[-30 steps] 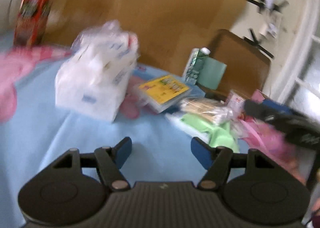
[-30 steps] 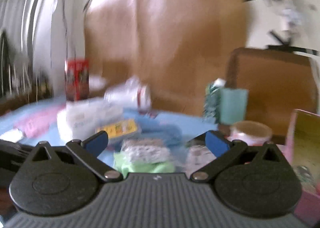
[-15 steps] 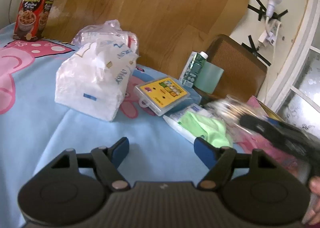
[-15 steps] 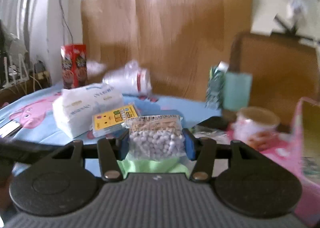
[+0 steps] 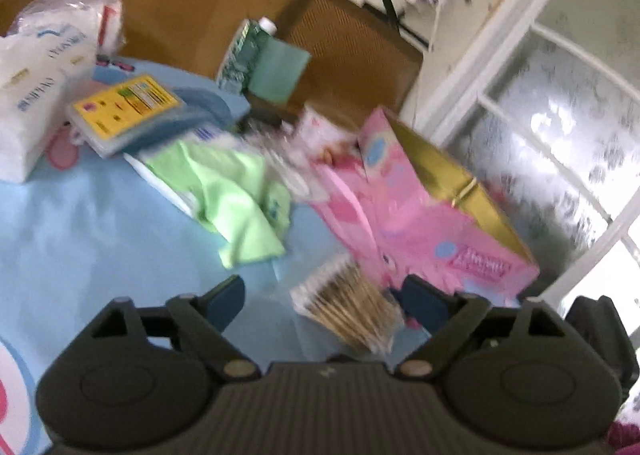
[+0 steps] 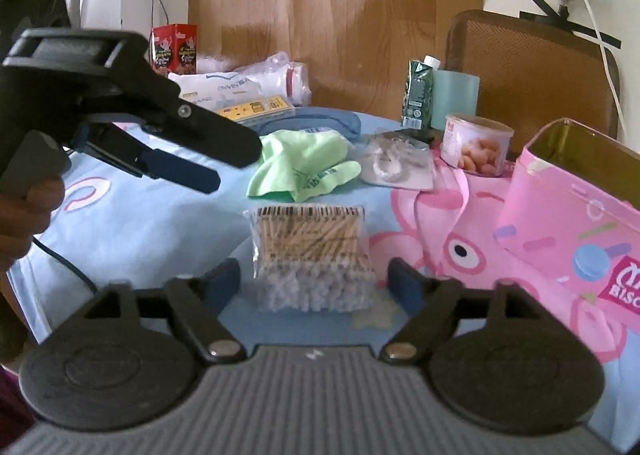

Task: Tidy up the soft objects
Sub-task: 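Grasp the bag of cotton swabs with the right tool and drop it into the tin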

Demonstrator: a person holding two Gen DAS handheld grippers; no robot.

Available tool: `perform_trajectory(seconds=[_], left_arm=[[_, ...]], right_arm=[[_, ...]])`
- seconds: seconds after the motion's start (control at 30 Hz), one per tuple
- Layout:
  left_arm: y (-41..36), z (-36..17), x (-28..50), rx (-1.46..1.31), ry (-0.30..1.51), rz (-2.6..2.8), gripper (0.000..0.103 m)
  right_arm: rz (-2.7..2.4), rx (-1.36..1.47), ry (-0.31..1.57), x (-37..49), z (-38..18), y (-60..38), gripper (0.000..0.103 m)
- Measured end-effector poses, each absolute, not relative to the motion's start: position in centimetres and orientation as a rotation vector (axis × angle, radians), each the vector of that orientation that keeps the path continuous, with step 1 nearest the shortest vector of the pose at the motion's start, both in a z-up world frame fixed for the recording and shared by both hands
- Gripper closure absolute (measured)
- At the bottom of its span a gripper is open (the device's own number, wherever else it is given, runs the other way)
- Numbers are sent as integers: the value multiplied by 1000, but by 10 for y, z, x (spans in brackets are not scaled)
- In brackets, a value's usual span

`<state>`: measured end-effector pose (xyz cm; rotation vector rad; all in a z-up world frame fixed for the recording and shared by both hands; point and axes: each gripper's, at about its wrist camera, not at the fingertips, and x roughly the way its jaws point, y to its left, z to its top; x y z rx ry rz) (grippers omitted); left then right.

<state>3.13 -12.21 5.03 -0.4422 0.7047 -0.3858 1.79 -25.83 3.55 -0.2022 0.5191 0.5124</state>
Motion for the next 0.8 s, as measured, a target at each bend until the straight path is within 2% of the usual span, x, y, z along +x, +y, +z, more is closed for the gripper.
perform_trajectory(seconds=[0.07,0.1,0.13,0.2,0.23,0.3,0.37,0.6,0.8], left_arm=[[-132,47,33,-429,736,-395,11],[-137,45,35,-433,754,-403,14],[-142,43,37,-434,774,-413,17],[-155,39,41,-418,805,-445,38],[-162,39,43,-401,814,-457,39],[-177,44,48,-359,810,-484,47],[-193,55,58,-330,790,-528,49],[-271,100,100,-226,655,-666,49],[-341,107,141,-162,633,-702,46]], right_arm=[[517,-187,524,15,34,-259,20],[527,-169,531,17,34,-261,26],[537,-159,528,18,34,-266,44],[541,-155,521,16,36,-267,49],[540,-151,515,15,37,-269,51],[506,-170,472,10,40,-272,51],[452,-177,406,6,48,-280,52],[220,-157,221,6,85,-331,51],[25,-106,206,31,96,-385,51]])
